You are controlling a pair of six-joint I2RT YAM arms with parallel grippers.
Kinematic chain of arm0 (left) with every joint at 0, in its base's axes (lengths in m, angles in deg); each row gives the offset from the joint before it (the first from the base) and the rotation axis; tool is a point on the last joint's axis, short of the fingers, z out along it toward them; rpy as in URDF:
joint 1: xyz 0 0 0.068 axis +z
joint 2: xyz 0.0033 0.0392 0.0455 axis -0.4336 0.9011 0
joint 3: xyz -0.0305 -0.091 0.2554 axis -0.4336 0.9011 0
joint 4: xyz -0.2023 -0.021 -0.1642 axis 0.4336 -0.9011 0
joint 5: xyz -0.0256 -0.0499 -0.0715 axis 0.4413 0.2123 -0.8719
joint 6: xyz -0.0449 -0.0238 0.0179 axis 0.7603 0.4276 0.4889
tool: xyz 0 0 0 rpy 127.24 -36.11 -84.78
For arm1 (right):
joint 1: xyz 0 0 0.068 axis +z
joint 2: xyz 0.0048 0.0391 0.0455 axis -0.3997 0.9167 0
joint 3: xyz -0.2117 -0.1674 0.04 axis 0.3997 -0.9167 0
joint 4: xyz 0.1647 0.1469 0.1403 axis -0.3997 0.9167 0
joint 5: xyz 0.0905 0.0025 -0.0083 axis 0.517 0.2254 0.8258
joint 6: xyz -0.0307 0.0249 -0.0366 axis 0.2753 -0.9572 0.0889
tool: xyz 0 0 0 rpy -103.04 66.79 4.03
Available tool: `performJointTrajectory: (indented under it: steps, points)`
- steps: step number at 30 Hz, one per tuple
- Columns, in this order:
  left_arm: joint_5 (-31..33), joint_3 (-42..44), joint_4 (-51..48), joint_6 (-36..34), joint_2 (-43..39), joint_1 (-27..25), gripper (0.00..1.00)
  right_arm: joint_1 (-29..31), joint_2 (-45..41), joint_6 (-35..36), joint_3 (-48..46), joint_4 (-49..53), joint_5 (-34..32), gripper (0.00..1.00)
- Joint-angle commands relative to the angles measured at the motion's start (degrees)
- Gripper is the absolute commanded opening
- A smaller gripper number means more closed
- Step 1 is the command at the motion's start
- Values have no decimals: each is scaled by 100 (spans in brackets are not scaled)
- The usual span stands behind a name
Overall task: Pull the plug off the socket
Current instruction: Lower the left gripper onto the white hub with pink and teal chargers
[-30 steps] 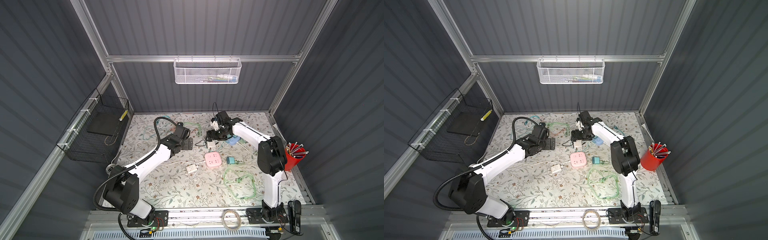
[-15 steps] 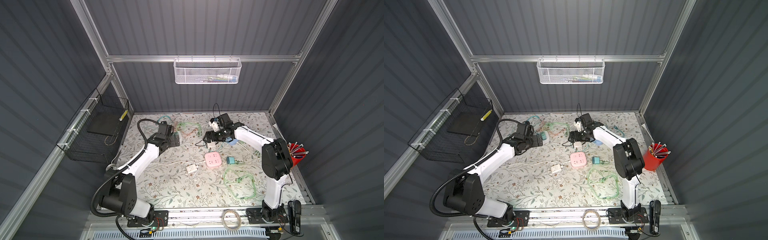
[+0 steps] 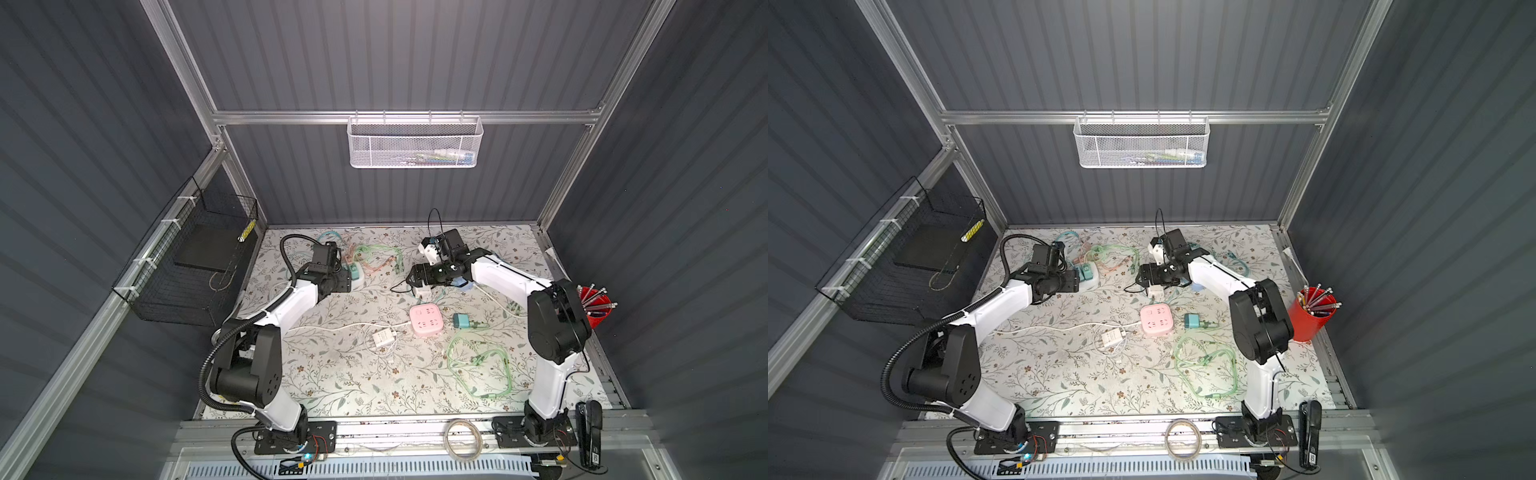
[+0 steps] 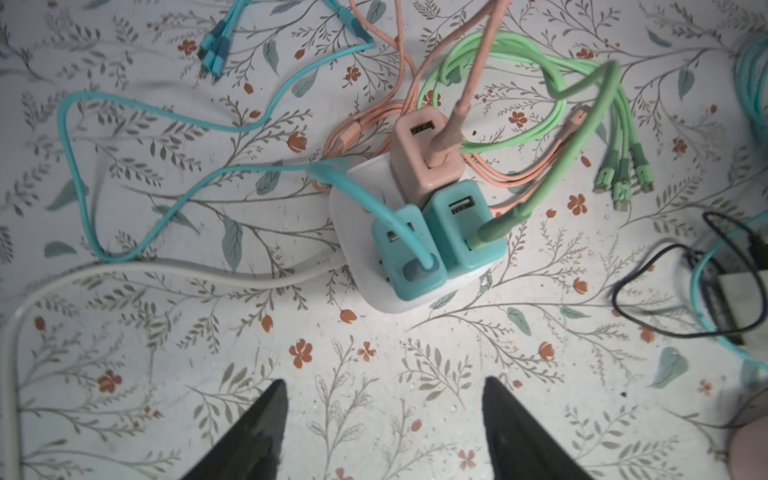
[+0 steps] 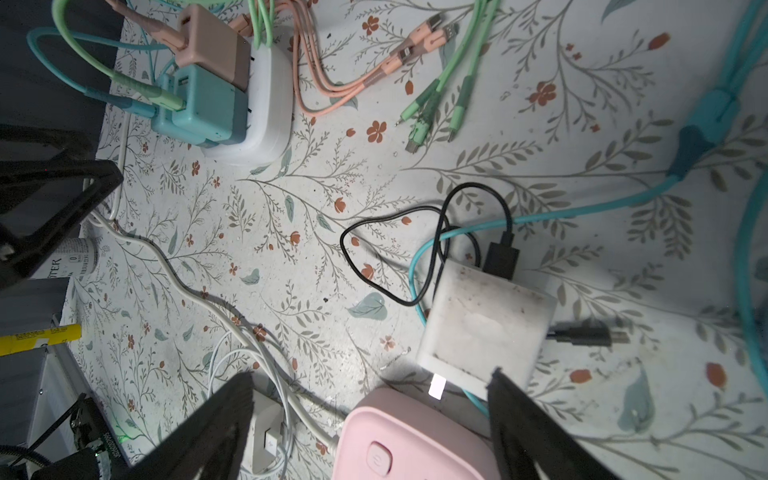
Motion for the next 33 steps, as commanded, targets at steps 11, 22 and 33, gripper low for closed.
performJointTrajectory:
  steps: [11,22,33]
  points:
    - [-257,-477,552,-737,742,380,73,16,-231,14,-93,130,-99,88]
    - [-1503,-576,872,-2026,975,449,76,12,-252,-31,-145,121,-116,88]
    - [-2261,-804,674,-2778,1390,484,76,15,-265,-49,-180,150,-143,88]
